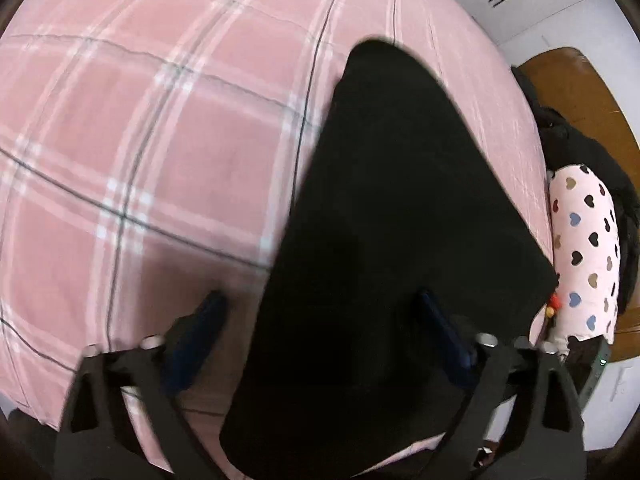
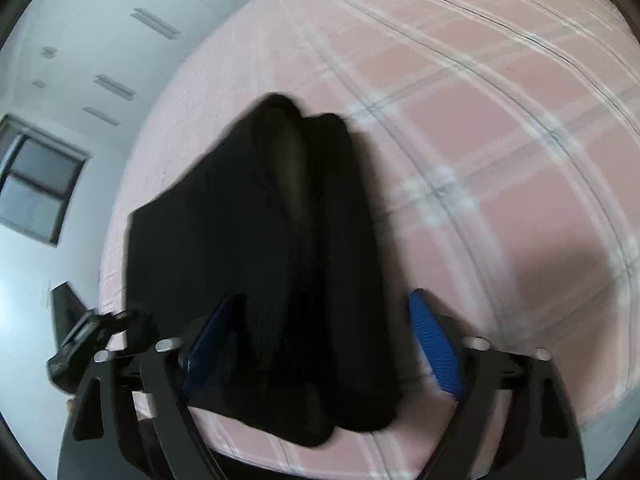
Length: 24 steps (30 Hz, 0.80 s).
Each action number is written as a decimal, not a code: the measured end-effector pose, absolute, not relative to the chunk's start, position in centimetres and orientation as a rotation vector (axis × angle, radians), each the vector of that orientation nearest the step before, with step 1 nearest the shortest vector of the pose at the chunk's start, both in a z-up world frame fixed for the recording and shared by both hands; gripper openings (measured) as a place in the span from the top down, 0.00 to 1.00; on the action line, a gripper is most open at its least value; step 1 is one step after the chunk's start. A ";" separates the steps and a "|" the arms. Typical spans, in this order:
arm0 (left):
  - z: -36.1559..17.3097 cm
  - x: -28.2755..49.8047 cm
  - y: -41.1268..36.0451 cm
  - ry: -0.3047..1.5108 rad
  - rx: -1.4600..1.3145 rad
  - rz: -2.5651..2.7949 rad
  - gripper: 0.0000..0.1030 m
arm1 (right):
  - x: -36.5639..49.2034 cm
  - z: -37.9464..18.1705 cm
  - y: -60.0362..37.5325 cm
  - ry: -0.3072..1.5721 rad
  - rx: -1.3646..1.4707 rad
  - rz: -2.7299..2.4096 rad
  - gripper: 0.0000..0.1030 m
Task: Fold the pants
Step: 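Grasp the folded pants with the left gripper and slide them across the bed, then release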
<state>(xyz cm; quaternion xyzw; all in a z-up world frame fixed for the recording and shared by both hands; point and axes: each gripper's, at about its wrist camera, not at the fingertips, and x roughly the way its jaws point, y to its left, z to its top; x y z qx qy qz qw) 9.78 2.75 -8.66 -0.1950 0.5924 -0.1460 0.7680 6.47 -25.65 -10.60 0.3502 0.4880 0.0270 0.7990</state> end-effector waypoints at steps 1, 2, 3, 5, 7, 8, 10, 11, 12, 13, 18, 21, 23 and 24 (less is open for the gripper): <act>-8.1 9.6 2.6 1.290 -0.431 -0.356 0.59 | 6.6 -9.2 -25.0 1.028 0.726 0.065 0.60; -7.7 9.7 2.8 1.285 -0.442 -0.351 0.65 | 6.6 -7.9 -24.6 0.996 0.722 0.093 0.62; -6.6 9.6 3.3 1.275 -0.463 -0.372 0.66 | 6.4 -6.5 -24.4 0.962 0.726 0.128 0.64; -4.5 8.9 4.3 1.247 -0.482 -0.408 0.67 | 5.8 -3.6 -23.5 0.910 0.701 0.181 0.65; -2.8 7.9 5.0 1.204 -0.392 -0.375 0.66 | 5.1 -3.4 -22.8 0.922 0.678 0.211 0.64; -2.4 7.4 5.5 1.189 -0.356 -0.352 0.62 | 4.9 -4.6 -22.6 0.954 0.659 0.209 0.63; -3.1 6.7 6.4 1.195 -0.292 -0.298 0.52 | 4.9 -8.4 -22.5 1.062 0.663 0.173 0.57; -4.0 6.6 6.1 1.199 -0.227 -0.250 0.48 | 4.8 -10.6 -22.6 1.136 0.667 0.115 0.52; -5.1 6.5 6.0 1.205 -0.087 -0.143 0.49 | 4.0 -11.1 -23.3 1.103 0.744 0.114 0.46; -5.6 6.2 5.8 1.200 -0.043 -0.128 0.40 | 3.2 -10.4 -23.8 1.072 0.786 0.089 0.45; -3.5 4.2 6.6 1.078 -0.037 -0.093 0.13 | 3.8 -4.1 -23.4 0.951 0.657 0.086 0.36; -2.9 4.4 6.7 1.062 -0.033 -0.074 0.13 | 7.0 -3.1 -22.4 0.949 0.564 0.065 0.26; -2.7 4.5 6.4 1.066 -0.017 -0.065 0.13 | 9.3 -4.2 -21.8 0.993 0.528 0.050 0.26; -2.6 4.7 6.2 1.066 0.004 -0.052 0.13 | 10.3 -5.0 -21.8 1.026 0.520 0.048 0.27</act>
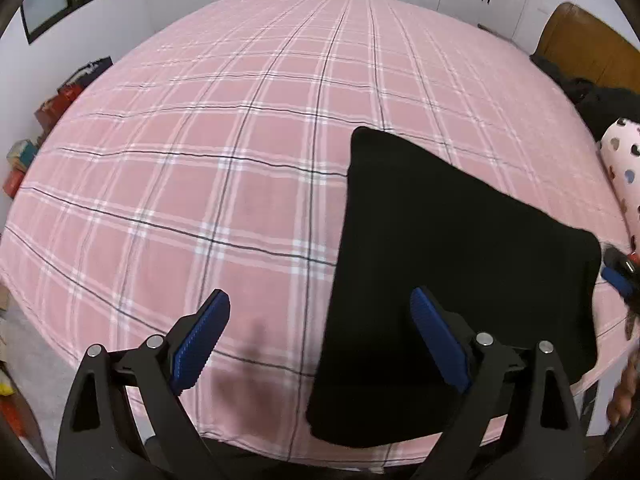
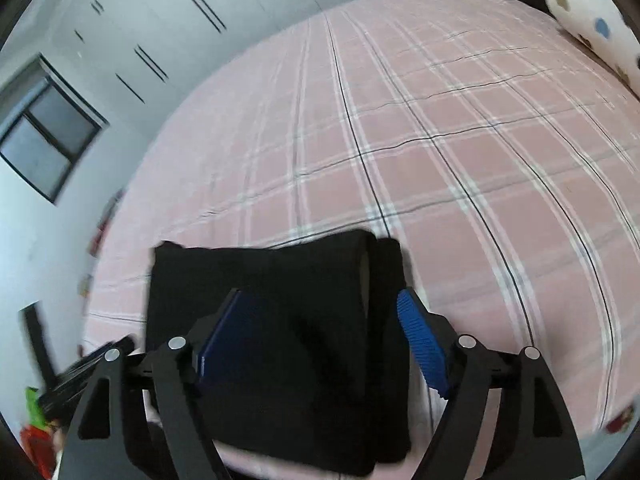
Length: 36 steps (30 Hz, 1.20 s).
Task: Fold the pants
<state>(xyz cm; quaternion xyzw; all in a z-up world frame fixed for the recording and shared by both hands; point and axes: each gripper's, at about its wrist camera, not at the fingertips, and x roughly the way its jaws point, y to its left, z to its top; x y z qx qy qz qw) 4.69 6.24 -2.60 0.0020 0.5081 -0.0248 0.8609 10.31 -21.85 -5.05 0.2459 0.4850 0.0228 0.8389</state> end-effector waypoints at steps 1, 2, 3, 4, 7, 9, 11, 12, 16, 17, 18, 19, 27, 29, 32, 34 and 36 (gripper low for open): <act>-2.5 4.8 6.1 1.060 0.029 -0.042 0.13 | 11.3 -5.9 -21.4 1.061 0.513 0.065 0.51; -2.3 4.9 6.0 1.051 0.056 -0.033 0.13 | 11.9 -5.7 -21.4 1.070 0.496 0.070 0.63; -2.2 4.6 5.9 1.046 0.080 -0.025 0.13 | 11.9 -4.6 -21.0 1.042 0.472 0.076 0.70; -2.1 4.4 5.9 1.041 0.109 -0.023 0.13 | 11.5 -3.1 -20.7 0.987 0.448 0.088 0.78; -2.3 4.4 5.2 1.026 0.167 -0.027 0.13 | 10.8 -0.4 -21.2 0.880 0.411 0.088 0.79; -2.9 4.9 5.1 1.042 0.168 -0.031 0.12 | 12.6 -4.5 -21.6 1.028 0.357 0.036 0.78; -3.3 5.1 5.0 1.065 0.152 -0.030 0.12 | 12.4 -6.8 -22.9 1.084 0.428 0.007 0.81; -3.3 5.0 5.1 1.070 0.145 -0.031 0.12 | 11.4 -5.8 -23.5 1.034 0.493 0.018 0.78; -3.1 4.3 5.3 1.062 0.164 -0.022 0.12 | 6.9 -2.8 -24.0 0.926 0.590 -0.001 0.50; -3.2 4.1 5.5 1.065 0.166 -0.018 0.12 | 6.2 -3.0 -23.5 0.934 0.603 0.007 0.50; -3.4 3.9 5.6 1.070 0.167 -0.012 0.12 | 5.3 -3.3 -22.7 0.952 0.617 0.013 0.49; -3.5 3.8 5.6 1.076 0.167 -0.010 0.12 | 4.3 -3.7 -22.2 0.977 0.623 0.007 0.49; -2.8 1.8 6.6 1.039 0.205 -0.024 0.12 | 1.6 -7.6 -19.4 1.065 0.688 -0.023 0.37; -3.0 1.1 7.2 1.027 0.196 -0.044 0.11 | 2.0 -8.0 -18.6 1.070 0.639 -0.031 0.37; -3.7 0.2 7.9 1.023 0.191 -0.049 0.11 | 2.1 -7.5 -17.7 1.068 0.532 -0.048 0.74; -4.0 -0.1 8.1 1.013 0.196 -0.050 0.11 | 1.7 -5.6 -17.7 0.999 0.533 -0.019 0.85; -4.0 -0.7 8.1 0.996 0.191 -0.062 0.11 | 1.3 -3.8 -17.7 0.942 0.489 -0.022 0.85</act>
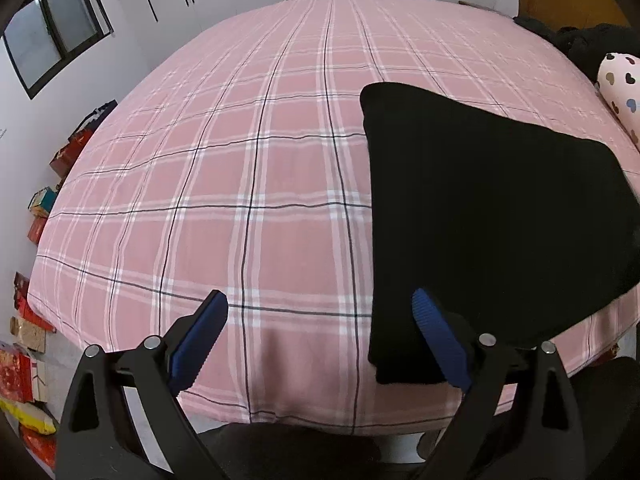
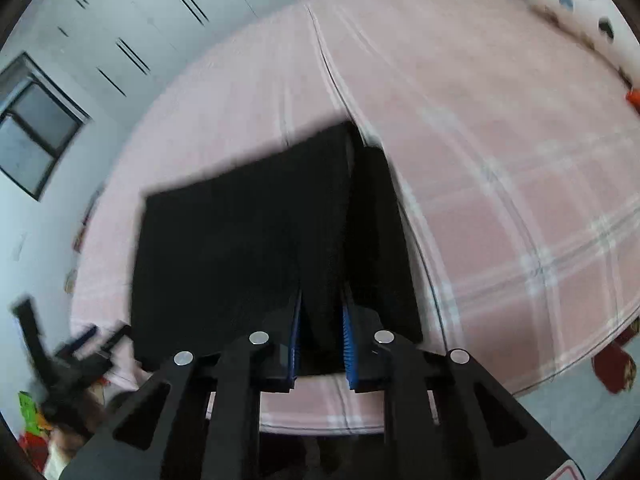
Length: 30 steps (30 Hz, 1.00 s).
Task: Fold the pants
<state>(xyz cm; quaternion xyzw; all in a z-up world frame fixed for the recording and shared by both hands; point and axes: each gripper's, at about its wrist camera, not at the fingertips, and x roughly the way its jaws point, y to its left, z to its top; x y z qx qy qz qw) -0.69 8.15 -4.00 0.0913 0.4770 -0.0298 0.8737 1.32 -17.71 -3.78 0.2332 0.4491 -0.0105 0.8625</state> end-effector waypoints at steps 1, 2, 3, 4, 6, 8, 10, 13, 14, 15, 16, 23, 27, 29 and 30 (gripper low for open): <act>-3.9 -0.9 8.2 0.987 0.179 -0.073 0.11 | 1.5 -4.1 -17.7 0.940 0.462 -0.028 0.85; -3.9 -0.8 8.2 0.982 0.172 -0.078 0.11 | 2.1 -5.4 -17.8 0.991 0.447 -0.041 0.84; -4.0 -0.8 8.2 0.980 0.161 -0.087 0.11 | 2.6 -7.0 -17.9 1.052 0.437 -0.059 0.82; -4.1 -0.7 8.2 0.986 0.155 -0.096 0.11 | 2.8 -8.4 -18.0 1.090 0.442 -0.072 0.77; -4.4 -0.5 8.2 0.997 0.151 -0.100 0.11 | 2.2 -8.2 -19.1 1.054 0.555 -0.063 0.75; -4.4 -0.5 8.4 1.000 0.135 -0.106 0.11 | 1.5 -7.3 -19.6 0.994 0.614 -0.080 0.68; -4.6 -0.4 8.7 1.006 0.111 -0.110 0.11 | 0.7 -7.2 -19.7 0.952 0.625 -0.092 0.52; -4.8 -0.3 8.9 1.015 0.098 -0.094 0.06 | -0.1 -7.7 -20.3 0.940 0.644 -0.159 0.44; -4.8 -0.3 8.9 1.012 0.099 -0.092 0.06 | -0.4 -7.6 -20.7 0.919 0.661 -0.174 0.44; -4.8 -0.4 8.9 1.010 0.102 -0.090 0.06 | -0.8 -7.6 -21.0 0.903 0.671 -0.194 0.44; -4.9 -0.5 8.8 1.007 0.109 -0.086 0.06 | -1.0 -7.5 -21.2 0.894 0.677 -0.204 0.44; -5.0 -0.6 8.1 1.003 0.132 -0.080 0.06 | -0.8 -7.1 -19.9 0.939 0.580 -0.232 0.34; -5.0 -0.7 8.0 1.014 0.102 -0.095 0.06 | -0.2 -7.4 -19.2 0.980 0.525 -0.230 0.33; -5.1 -0.8 8.0 1.018 0.092 -0.095 0.06 | -0.1 -7.4 -19.0 0.981 0.506 -0.236 0.33; -5.1 -0.8 7.9 1.020 0.089 -0.095 0.06 | -0.1 -7.4 -19.0 0.984 0.500 -0.240 0.33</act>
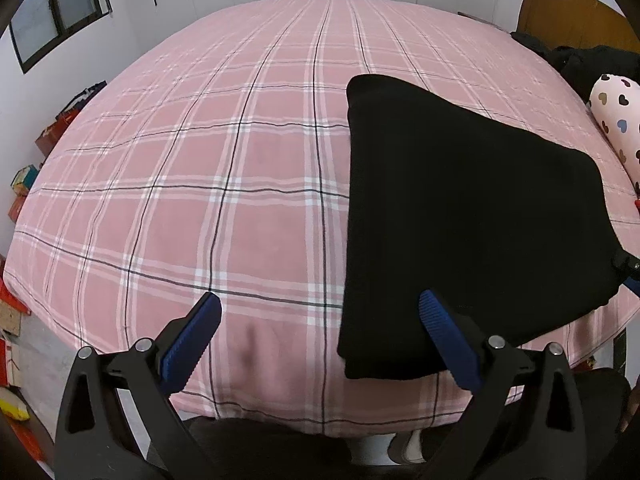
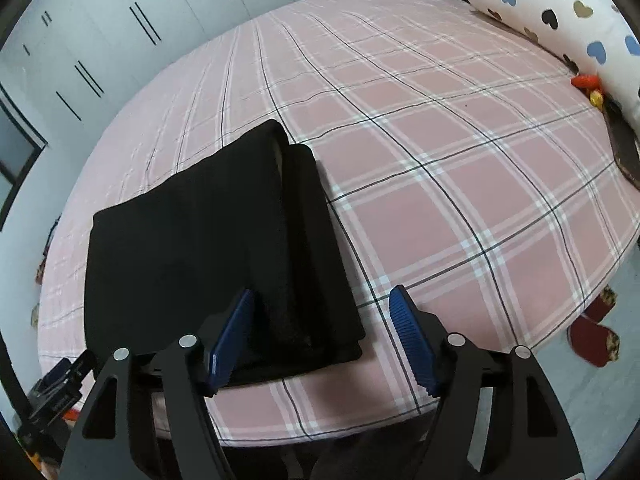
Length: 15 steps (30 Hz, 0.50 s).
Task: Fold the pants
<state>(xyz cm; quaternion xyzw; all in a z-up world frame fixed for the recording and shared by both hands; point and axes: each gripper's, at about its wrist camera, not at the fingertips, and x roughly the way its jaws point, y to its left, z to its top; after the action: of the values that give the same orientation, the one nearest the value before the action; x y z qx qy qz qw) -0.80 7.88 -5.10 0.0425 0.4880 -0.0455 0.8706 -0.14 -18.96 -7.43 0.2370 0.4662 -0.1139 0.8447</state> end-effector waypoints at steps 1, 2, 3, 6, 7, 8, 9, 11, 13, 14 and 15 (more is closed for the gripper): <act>-5.1 -0.8 7.8 1.022 0.088 -0.096 0.05 | -0.1 -7.5 -19.0 0.991 0.494 -0.244 0.32; -5.1 -0.9 7.7 1.024 0.089 -0.097 0.05 | -0.1 -7.5 -19.0 0.995 0.491 -0.246 0.32; -5.1 -0.9 7.6 1.024 0.090 -0.098 0.05 | 0.0 -7.6 -19.0 1.001 0.485 -0.250 0.32; -5.2 -1.0 7.2 1.025 0.097 -0.101 0.05 | 0.1 -7.8 -19.0 1.019 0.467 -0.256 0.30; -5.2 -1.1 7.1 1.026 0.099 -0.102 0.05 | 0.1 -7.8 -18.9 1.024 0.461 -0.256 0.30; -5.2 -1.1 7.0 1.027 0.101 -0.104 0.05 | 0.1 -7.9 -18.9 1.031 0.455 -0.255 0.30; -5.2 -1.2 7.0 1.028 0.102 -0.104 0.05 | 0.2 -8.0 -18.9 1.035 0.452 -0.255 0.30; -5.2 -1.3 6.8 1.030 0.105 -0.107 0.05 | 0.2 -8.1 -18.9 1.048 0.449 -0.251 0.29; -5.3 -1.4 6.7 1.034 0.103 -0.114 0.05 | 0.3 -8.4 -18.8 1.067 0.456 -0.240 0.27; -5.2 -1.5 6.7 1.035 0.099 -0.118 0.05 | 0.3 -8.5 -18.9 1.070 0.462 -0.237 0.27; -5.2 -1.5 6.7 1.037 0.093 -0.124 0.05 | 0.2 -8.5 -19.0 1.069 0.471 -0.234 0.27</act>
<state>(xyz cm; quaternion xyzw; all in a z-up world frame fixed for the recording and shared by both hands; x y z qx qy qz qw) -1.45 6.72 -5.23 0.0442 0.4949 -0.0594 0.8658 0.25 -19.01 -8.51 0.2217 0.5035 -0.1100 0.8278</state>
